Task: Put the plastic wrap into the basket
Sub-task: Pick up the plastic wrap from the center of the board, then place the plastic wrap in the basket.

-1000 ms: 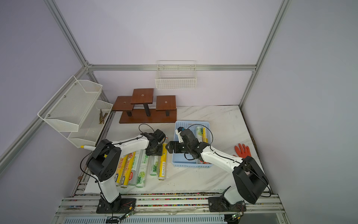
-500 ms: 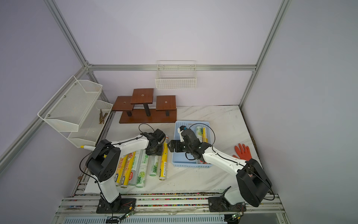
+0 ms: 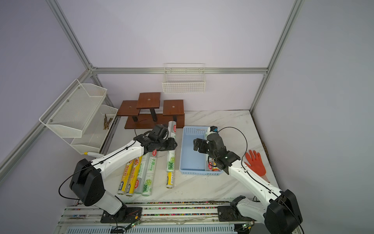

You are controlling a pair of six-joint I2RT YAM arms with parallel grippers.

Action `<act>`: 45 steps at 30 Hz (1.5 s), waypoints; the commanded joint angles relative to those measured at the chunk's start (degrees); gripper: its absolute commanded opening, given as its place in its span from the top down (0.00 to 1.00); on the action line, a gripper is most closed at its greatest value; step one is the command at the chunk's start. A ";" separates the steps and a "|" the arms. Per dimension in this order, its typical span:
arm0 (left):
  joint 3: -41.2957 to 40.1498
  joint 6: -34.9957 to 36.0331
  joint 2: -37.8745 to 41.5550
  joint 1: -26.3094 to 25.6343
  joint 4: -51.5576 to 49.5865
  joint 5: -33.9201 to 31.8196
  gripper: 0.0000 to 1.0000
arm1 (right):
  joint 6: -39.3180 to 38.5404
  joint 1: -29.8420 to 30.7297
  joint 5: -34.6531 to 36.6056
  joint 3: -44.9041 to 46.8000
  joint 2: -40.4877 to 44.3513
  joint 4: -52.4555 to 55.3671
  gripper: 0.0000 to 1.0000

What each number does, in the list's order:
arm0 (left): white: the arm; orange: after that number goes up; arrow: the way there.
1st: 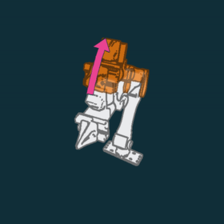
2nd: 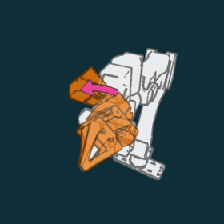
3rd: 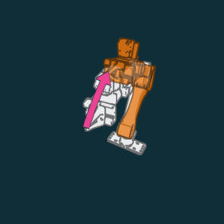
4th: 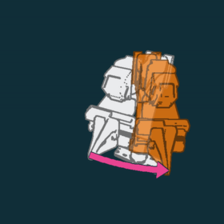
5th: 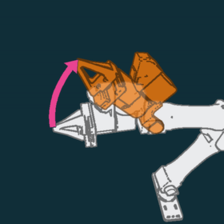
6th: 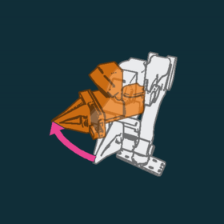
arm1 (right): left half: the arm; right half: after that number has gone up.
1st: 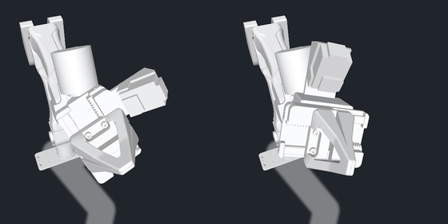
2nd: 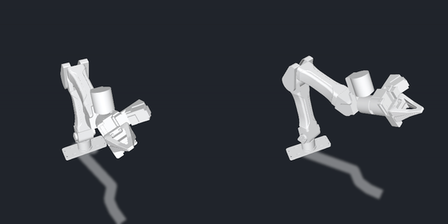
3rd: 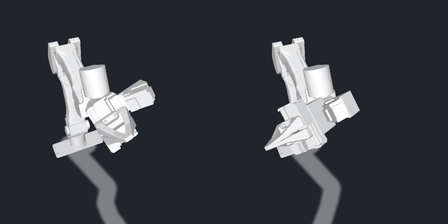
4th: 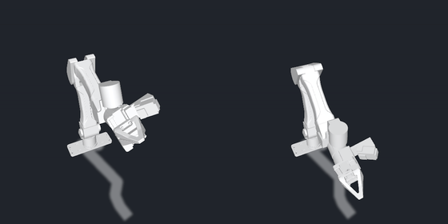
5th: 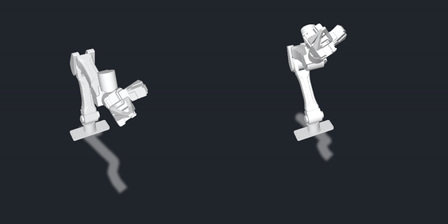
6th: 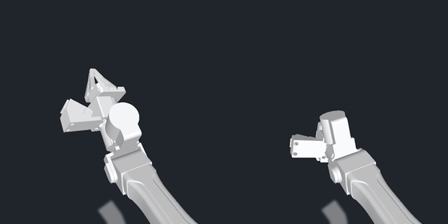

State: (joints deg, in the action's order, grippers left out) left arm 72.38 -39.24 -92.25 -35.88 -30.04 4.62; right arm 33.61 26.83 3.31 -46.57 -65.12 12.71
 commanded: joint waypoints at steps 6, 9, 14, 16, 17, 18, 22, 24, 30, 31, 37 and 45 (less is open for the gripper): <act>12.03 -5.93 -10.57 -3.64 15.54 12.23 0.75 | -0.41 -9.13 -5.24 3.27 3.31 4.05 0.04; 15.04 -7.60 -14.42 -4.10 16.45 12.69 0.75 | -0.86 -11.32 -6.12 4.00 4.15 4.23 0.04; 19.16 -9.92 -19.93 -4.15 16.68 12.25 0.75 | -1.28 -13.27 -6.85 5.28 5.31 4.78 0.04; 20.41 -10.84 -21.84 -4.53 16.56 11.93 0.74 | -1.26 -13.37 -6.82 5.80 5.67 5.02 0.03; 21.15 -11.03 -22.74 -4.76 16.55 11.85 0.74 | -1.26 -13.46 -6.66 6.26 5.94 5.04 0.04; 21.90 -11.22 -23.65 -4.97 16.34 11.80 0.74 | -1.17 -13.46 -6.50 6.69 6.13 5.04 0.04; 23.13 -11.88 -25.98 -5.60 15.92 11.51 0.74 | -0.94 -13.51 -7.13 7.76 6.54 5.04 0.03; 23.15 -12.16 -26.66 -5.68 15.92 11.80 0.74 | -0.89 -13.44 -7.26 8.11 6.67 5.25 0.03; 22.95 -12.96 -28.23 -6.23 15.73 13.63 0.73 | -0.75 -13.51 -7.36 9.11 6.61 4.89 0.03; 22.97 -12.96 -28.39 -6.36 15.72 13.97 0.73 | -0.73 -13.41 -7.43 9.06 6.49 4.88 0.04; 22.73 -13.33 -28.06 -7.20 15.67 14.36 0.72 | -0.73 -13.43 -8.05 9.21 5.71 4.61 0.03; 21.58 -14.52 -26.58 -7.71 14.92 13.51 0.72 | -0.60 -13.44 -9.96 9.65 4.26 3.33 0.04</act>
State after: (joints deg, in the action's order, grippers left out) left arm 92.64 -52.64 -121.19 -43.29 -18.39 17.23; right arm 33.19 13.54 -5.63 -37.89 -60.49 17.47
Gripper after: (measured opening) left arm 0.513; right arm 0.965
